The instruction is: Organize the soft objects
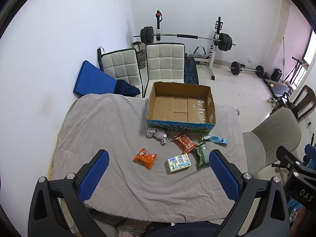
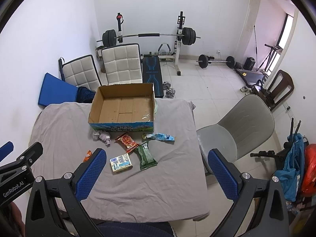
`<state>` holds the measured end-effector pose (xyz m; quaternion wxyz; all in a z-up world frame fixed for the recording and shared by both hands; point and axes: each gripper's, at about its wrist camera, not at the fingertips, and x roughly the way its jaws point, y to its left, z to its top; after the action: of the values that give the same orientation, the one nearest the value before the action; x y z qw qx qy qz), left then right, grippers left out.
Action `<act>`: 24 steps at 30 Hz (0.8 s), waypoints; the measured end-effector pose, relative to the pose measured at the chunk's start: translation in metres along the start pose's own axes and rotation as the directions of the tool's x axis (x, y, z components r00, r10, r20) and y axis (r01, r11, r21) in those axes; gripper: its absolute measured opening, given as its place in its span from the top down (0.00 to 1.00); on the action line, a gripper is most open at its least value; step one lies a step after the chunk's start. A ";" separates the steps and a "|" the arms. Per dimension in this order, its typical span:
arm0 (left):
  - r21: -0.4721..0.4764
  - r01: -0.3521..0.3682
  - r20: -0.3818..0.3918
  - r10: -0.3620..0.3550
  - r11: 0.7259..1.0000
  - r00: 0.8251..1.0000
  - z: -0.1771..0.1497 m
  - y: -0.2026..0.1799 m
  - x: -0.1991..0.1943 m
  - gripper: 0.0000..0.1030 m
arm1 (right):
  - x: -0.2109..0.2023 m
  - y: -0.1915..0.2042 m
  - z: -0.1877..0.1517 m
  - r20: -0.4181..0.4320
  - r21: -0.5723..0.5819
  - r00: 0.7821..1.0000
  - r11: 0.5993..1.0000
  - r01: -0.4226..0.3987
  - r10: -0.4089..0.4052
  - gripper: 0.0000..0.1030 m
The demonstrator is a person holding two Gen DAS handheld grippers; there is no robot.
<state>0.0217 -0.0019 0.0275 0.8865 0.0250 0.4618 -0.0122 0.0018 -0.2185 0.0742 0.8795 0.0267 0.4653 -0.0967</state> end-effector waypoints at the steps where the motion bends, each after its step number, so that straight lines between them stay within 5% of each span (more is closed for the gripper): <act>1: 0.000 0.001 0.002 -0.001 1.000 1.000 0.001 -0.001 0.000 0.00 | 0.000 0.000 -0.001 0.001 0.001 1.000 1.000 -0.001 0.001 0.00; 16: 0.001 0.007 -0.005 -0.007 1.000 1.000 0.011 -0.003 0.007 0.00 | 0.012 0.001 0.008 -0.025 0.010 0.999 1.000 -0.019 0.019 0.00; 24: -0.021 -0.015 -0.125 0.012 1.000 0.992 0.015 -0.003 0.086 0.00 | 0.135 -0.016 0.010 -0.243 0.072 0.968 0.997 -0.037 0.053 0.00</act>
<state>0.0834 -0.0060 -0.0346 0.8562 0.0192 0.5163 0.0002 0.0805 -0.2552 -0.0310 0.8159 0.0783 0.5661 -0.0881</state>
